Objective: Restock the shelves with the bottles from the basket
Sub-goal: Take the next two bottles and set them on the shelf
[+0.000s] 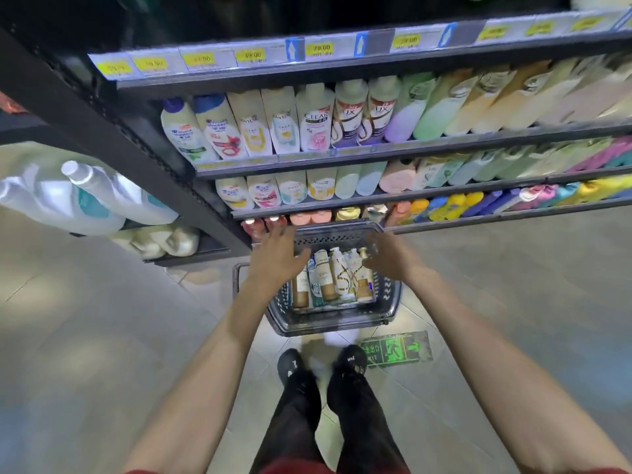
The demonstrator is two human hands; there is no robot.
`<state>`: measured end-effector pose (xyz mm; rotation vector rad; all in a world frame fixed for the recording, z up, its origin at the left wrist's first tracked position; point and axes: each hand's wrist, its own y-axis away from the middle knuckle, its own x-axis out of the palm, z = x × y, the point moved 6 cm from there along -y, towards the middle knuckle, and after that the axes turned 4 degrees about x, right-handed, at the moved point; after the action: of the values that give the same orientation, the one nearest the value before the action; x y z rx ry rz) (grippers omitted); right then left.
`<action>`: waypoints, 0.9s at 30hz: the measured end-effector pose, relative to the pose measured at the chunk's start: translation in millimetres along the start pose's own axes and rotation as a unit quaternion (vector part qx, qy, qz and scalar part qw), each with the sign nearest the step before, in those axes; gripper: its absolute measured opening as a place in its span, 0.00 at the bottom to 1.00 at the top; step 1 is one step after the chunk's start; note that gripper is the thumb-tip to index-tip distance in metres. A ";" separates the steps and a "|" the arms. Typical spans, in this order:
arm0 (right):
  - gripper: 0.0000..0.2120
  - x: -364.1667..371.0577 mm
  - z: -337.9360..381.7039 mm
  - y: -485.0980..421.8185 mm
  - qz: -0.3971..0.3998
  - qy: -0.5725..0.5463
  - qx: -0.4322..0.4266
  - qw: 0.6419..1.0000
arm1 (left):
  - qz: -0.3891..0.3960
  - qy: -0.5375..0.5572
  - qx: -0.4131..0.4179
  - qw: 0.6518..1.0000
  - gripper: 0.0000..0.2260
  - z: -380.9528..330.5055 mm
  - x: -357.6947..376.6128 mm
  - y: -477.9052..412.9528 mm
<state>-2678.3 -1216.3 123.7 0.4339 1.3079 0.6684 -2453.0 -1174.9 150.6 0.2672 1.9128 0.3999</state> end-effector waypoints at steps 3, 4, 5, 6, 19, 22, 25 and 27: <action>0.30 21.4 -14.8 -17.8 0.010 -0.017 0.003 1.000 | 0.022 0.012 -0.019 1.000 0.21 5.7 32.0 -9.0; 0.29 27.6 -20.5 -22.7 0.007 -0.036 0.010 0.999 | 0.031 0.019 -0.021 0.999 0.21 7.6 42.9 -11.9; 0.28 33.7 -26.1 -27.2 0.009 -0.050 0.023 0.998 | 0.037 0.025 -0.022 0.999 0.21 9.6 53.9 -14.6; 0.27 40.4 -30.9 -31.9 0.012 -0.060 0.036 0.997 | 0.043 0.030 -0.024 0.998 0.21 12.7 64.8 -17.3; 0.27 178.4 -36.7 -157.5 0.003 -0.049 0.021 0.999 | 0.053 0.044 -0.035 0.997 0.22 106.9 228.8 -87.0; 0.25 213.4 -36.2 -195.9 -0.015 -0.075 0.012 0.997 | 0.064 0.030 -0.030 0.997 0.23 119.6 274.2 -107.5; 0.25 249.9 -37.8 -232.5 -0.011 -0.095 0.014 0.995 | 0.060 0.027 -0.032 0.997 0.25 135.4 315.0 -132.3; 0.28 274.2 -38.5 -256.4 -0.005 -0.087 0.008 0.996 | 0.041 0.021 -0.043 0.998 0.26 150.0 337.0 -148.5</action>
<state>-2631.5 -1225.6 -250.6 0.4873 1.1505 0.5988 -2435.8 -1164.4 -246.6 0.2834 1.9245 0.5452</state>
